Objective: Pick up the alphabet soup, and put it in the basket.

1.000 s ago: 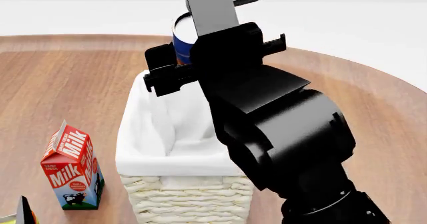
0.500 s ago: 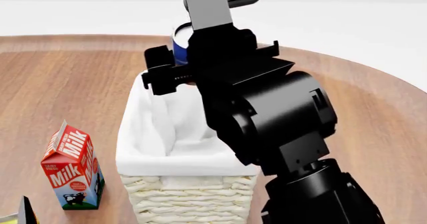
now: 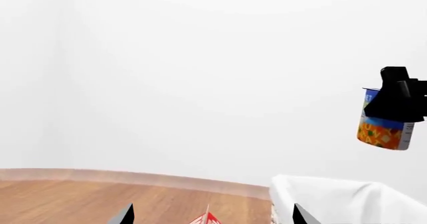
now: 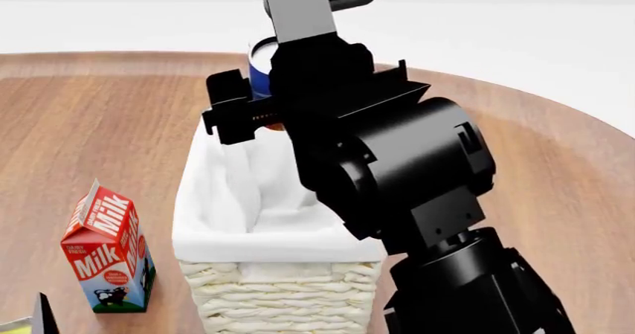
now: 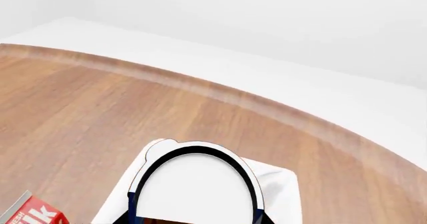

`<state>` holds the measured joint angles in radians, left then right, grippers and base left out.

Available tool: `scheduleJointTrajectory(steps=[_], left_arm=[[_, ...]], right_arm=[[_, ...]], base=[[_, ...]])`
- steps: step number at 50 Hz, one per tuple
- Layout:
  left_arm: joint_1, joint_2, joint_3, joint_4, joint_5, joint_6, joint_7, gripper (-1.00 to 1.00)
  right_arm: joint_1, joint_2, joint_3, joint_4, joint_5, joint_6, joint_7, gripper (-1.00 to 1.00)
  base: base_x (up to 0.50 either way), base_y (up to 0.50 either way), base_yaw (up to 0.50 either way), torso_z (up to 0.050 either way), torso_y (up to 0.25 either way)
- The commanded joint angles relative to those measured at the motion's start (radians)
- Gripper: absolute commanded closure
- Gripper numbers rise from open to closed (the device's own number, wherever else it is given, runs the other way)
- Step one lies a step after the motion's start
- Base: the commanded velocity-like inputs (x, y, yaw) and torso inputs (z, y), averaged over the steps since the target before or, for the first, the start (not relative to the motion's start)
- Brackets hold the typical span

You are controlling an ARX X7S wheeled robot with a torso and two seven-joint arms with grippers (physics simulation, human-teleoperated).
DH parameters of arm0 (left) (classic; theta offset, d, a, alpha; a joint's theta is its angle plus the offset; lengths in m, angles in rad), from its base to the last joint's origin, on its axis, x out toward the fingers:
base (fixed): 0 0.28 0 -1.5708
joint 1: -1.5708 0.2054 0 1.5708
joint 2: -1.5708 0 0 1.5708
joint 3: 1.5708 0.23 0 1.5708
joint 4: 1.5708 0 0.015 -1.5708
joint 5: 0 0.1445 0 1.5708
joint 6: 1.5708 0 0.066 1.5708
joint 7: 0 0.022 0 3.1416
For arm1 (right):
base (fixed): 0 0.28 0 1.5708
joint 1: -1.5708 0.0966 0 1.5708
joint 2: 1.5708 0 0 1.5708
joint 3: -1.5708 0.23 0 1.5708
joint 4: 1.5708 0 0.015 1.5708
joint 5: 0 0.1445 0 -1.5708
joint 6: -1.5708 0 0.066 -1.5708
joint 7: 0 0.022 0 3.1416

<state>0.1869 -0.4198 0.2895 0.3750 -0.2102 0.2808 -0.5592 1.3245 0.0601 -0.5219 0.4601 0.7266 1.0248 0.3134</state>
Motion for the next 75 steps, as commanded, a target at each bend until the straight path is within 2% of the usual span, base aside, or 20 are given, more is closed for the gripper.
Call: scheduleJointTrajectory(steps=[1, 15, 51, 75], left_arm=[[-0.005, 0.002, 0.008, 0.009, 0.046, -0.033, -0.021, -1.0], [-0.013, 0.003, 0.015, 0.019, 0.087, -0.081, -0.045, -1.0], [0.0, -0.006, 0.009, 0.021, 0.069, -0.031, -0.048, -1.0], [-0.002, -0.01, 0.008, 0.02, 0.065, -0.028, -0.053, -1.0]], right_arm=[[0.015, 0.003, -0.013, -0.011, -0.011, 0.0, -0.003, 1.0], [0.02, 0.007, -0.028, -0.02, 0.004, -0.002, 0.005, 1.0], [0.023, 0.014, -0.062, -0.013, 0.028, -0.021, 0.013, 1.0], [0.025, 0.014, -0.09, 0.0, 0.042, -0.039, 0.009, 1.0]], base=[[0.0, 0.0, 0.0, 0.0, 0.0], [0.0, 0.0, 0.0, 0.0, -0.065], [0.0, 0.0, 0.0, 0.0, -0.141], [0.0, 0.0, 0.0, 0.0, -0.064]])
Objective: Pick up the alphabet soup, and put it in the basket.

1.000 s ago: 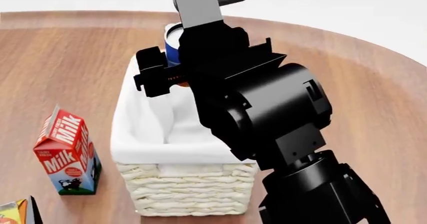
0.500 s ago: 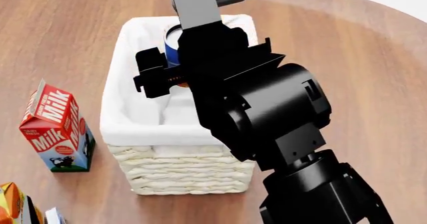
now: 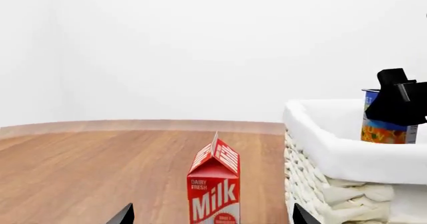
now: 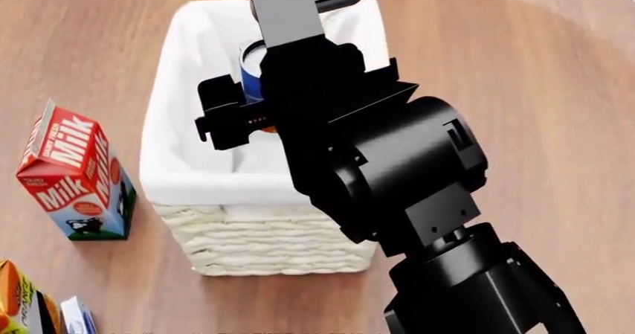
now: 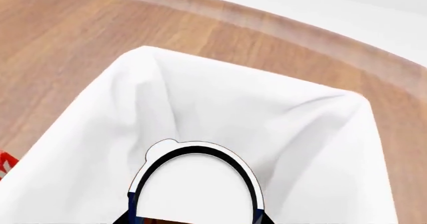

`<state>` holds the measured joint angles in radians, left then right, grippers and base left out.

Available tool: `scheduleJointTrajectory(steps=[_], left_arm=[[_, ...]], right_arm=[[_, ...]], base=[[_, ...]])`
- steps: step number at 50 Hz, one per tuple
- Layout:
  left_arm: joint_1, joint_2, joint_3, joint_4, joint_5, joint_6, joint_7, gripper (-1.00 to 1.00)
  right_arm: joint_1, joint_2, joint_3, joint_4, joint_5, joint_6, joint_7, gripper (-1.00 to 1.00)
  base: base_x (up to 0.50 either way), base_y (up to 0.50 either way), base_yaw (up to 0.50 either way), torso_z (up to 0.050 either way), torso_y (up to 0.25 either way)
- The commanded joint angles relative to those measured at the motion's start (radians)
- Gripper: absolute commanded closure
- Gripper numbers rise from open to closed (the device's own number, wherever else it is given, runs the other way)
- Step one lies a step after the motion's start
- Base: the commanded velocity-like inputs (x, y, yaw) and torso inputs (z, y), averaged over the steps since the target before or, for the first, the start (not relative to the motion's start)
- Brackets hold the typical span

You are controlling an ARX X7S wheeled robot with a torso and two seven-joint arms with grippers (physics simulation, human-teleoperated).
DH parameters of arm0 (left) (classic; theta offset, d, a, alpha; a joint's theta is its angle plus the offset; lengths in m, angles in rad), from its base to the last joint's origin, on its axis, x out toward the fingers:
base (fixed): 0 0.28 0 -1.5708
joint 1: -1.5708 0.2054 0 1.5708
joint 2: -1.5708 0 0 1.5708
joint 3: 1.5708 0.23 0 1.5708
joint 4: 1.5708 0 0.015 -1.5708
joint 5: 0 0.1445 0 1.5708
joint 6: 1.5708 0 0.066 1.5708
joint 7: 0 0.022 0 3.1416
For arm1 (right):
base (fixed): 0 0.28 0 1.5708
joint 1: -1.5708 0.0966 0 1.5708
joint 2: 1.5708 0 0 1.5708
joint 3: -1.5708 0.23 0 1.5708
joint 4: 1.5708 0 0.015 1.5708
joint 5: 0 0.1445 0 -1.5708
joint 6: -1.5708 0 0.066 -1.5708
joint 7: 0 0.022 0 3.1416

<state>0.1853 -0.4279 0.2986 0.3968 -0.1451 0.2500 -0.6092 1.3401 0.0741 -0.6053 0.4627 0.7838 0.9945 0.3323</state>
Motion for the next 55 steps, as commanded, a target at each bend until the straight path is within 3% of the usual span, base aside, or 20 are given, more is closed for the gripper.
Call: scheduleJointTrajectory(steps=[1, 17, 18, 55], left_arm=[[-0.001, -0.002, 0.0, -0.002, -0.001, 0.004, -0.002, -1.0], [0.004, -0.005, 0.006, -0.012, -0.024, 0.044, 0.012, -1.0], [0.005, -0.005, 0.003, -0.009, -0.02, 0.036, 0.007, -1.0], [0.004, -0.012, 0.008, -0.014, -0.04, 0.056, 0.011, -1.0]], right_arm=[[0.01, 0.0, -0.008, -0.003, -0.015, -0.009, -0.01, 1.0], [0.015, 0.001, -0.011, -0.003, -0.008, -0.015, 0.02, 1.0], [0.013, 0.004, -0.009, -0.012, -0.001, -0.019, 0.01, -1.0], [0.02, 0.066, -0.019, -0.192, 0.066, 0.022, 0.04, -1.0]], base=[[0.0, 0.0, 0.0, 0.0, -0.062], [0.0, 0.0, 0.0, 0.0, -0.05], [0.0, 0.0, 0.0, 0.0, 0.0], [0.0, 0.0, 0.0, 0.0, 0.0]])
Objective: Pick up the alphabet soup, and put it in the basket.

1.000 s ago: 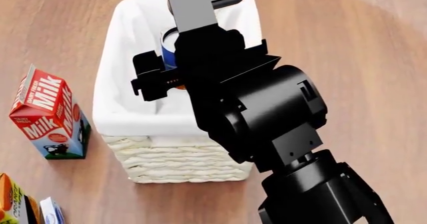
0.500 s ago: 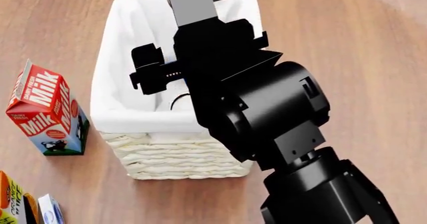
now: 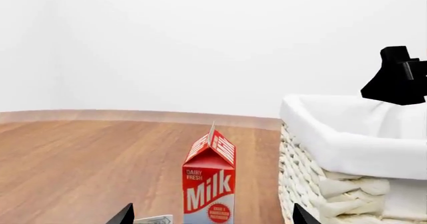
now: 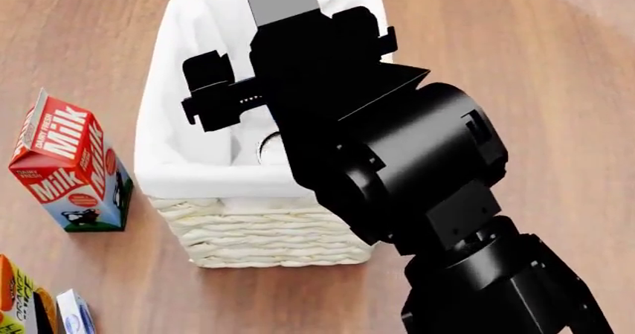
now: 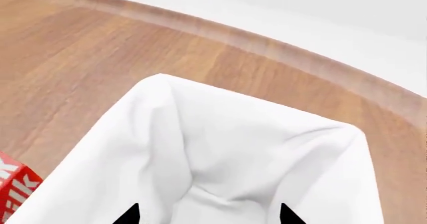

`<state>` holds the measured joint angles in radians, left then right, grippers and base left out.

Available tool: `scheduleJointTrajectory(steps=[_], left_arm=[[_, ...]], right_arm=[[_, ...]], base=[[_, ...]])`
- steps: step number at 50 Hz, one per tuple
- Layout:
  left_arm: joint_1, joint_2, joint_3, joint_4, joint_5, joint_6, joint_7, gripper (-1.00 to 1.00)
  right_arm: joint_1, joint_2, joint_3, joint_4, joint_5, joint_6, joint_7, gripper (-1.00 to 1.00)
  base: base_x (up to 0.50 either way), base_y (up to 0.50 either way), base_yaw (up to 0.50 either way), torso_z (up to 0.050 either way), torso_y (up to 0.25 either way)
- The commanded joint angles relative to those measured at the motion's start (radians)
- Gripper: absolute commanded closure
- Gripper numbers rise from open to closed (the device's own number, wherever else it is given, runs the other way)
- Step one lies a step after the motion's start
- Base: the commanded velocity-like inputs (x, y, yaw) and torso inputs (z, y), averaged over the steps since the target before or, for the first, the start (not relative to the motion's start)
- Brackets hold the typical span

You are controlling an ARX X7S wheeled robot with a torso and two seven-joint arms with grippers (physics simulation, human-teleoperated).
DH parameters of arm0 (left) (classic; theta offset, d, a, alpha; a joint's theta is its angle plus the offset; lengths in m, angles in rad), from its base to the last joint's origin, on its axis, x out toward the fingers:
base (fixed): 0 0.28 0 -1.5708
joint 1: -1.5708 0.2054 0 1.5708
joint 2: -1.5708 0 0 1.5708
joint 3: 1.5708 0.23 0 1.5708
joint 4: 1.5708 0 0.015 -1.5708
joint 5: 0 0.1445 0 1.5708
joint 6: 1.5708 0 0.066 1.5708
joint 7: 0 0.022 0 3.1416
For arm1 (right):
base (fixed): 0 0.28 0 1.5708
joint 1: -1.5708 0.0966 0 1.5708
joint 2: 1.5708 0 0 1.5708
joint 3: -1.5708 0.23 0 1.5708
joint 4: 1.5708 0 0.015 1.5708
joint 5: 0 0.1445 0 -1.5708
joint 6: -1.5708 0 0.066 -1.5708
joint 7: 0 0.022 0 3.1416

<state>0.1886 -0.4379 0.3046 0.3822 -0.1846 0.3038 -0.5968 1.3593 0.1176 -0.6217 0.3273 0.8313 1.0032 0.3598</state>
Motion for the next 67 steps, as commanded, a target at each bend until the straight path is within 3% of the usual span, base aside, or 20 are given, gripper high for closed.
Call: scheduleJointTrajectory(steps=[1, 10, 16, 21, 35, 42, 49, 57, 67], left_arm=[[0.003, -0.003, -0.002, 0.002, -0.003, 0.005, -0.002, -1.0], [0.008, -0.006, -0.006, 0.003, -0.005, 0.009, -0.007, -1.0], [0.011, -0.01, -0.024, -0.001, -0.016, 0.02, -0.016, -1.0], [0.012, -0.014, -0.03, -0.001, -0.017, 0.024, -0.018, -1.0], [0.027, -0.027, -0.046, -0.003, -0.028, 0.033, -0.024, -1.0], [0.028, -0.028, -0.044, -0.012, -0.029, 0.04, -0.02, -1.0], [0.037, -0.028, -0.04, -0.011, -0.018, 0.051, -0.02, -1.0], [0.034, -0.026, -0.032, -0.005, 0.001, 0.045, -0.023, -1.0], [0.044, -0.023, -0.028, -0.005, 0.063, 0.087, -0.031, -1.0]], right_arm=[[0.0, 0.024, -0.005, -0.055, 0.017, 0.011, 0.01, -1.0], [-0.04, 0.063, -0.009, -0.172, 0.034, -0.001, 0.019, -1.0], [-0.151, 0.131, -0.057, -0.322, -0.039, -0.167, -0.033, -1.0], [-0.251, 0.185, -0.062, -0.494, -0.097, -0.272, 0.021, -1.0], [-0.553, 0.393, 0.069, -0.952, -0.106, -0.492, 0.131, -1.0], [-0.755, 0.47, 0.111, -1.063, -0.183, -0.665, 0.148, -1.0], [-1.015, 0.52, 0.165, -1.02, -0.251, -0.939, 0.084, -1.0], [-1.307, 0.456, 0.186, -0.85, -0.459, -1.317, 0.048, -1.0], [-1.432, 0.386, 0.203, -0.605, -0.498, -1.631, -0.021, -1.0]], base=[[0.0, 0.0, 0.0, 0.0, 0.0], [0.0, 0.0, 0.0, 0.0, 0.0], [0.0, 0.0, 0.0, 0.0, 0.0], [0.0, 0.0, 0.0, 0.0, 0.0], [0.0, 0.0, 0.0, 0.0, 0.0], [0.0, 0.0, 0.0, 0.0, 0.0], [0.0, 0.0, 0.0, 0.0, 0.0], [0.0, 0.0, 0.0, 0.0, 0.0], [0.0, 0.0, 0.0, 0.0, 0.0]])
